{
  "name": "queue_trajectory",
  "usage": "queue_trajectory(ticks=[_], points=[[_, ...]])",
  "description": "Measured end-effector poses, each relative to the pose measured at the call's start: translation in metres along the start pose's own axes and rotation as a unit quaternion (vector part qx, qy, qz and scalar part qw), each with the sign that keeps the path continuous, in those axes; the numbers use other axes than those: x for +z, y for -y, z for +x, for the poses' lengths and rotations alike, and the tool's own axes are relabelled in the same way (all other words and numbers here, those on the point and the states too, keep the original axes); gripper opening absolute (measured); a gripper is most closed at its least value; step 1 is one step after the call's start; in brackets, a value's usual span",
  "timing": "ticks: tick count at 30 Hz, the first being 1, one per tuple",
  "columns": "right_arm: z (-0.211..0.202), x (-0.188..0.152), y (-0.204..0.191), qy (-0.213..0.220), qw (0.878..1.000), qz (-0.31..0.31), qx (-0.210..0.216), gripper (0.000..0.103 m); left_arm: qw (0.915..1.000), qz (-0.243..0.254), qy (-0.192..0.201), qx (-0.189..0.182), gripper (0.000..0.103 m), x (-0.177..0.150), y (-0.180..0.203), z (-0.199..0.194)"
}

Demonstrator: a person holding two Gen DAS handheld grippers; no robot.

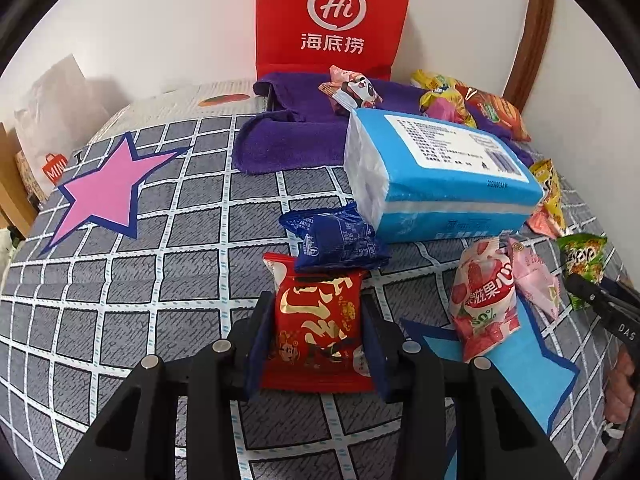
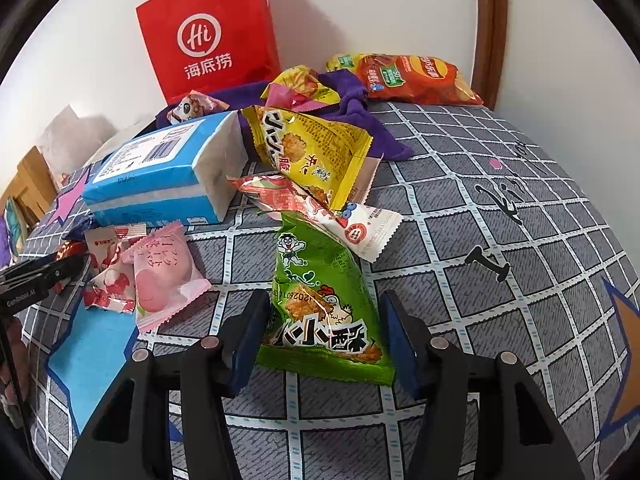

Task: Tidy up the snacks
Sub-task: 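Lift both held packets and carry them toward the purple cloth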

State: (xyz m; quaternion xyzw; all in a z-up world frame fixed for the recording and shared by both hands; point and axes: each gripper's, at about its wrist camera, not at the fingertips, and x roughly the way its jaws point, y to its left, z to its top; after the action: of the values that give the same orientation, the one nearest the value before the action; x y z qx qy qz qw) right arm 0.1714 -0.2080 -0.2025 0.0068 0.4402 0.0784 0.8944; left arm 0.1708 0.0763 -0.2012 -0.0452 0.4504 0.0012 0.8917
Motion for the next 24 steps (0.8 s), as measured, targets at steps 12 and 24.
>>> queue_trajectory(ticks=[12, 24], points=[[-0.016, -0.007, -0.006, 0.012, 1.0, -0.007, -0.004, 0.052, 0.9971, -0.029, -0.026, -0.065, 0.036, -0.004, -0.009, -0.018], [-0.066, -0.002, -0.036, 0.044, 0.999, -0.003, 0.015, 0.052, 0.9971, -0.012, 0.011, -0.074, 0.036, 0.003, -0.005, -0.072]])
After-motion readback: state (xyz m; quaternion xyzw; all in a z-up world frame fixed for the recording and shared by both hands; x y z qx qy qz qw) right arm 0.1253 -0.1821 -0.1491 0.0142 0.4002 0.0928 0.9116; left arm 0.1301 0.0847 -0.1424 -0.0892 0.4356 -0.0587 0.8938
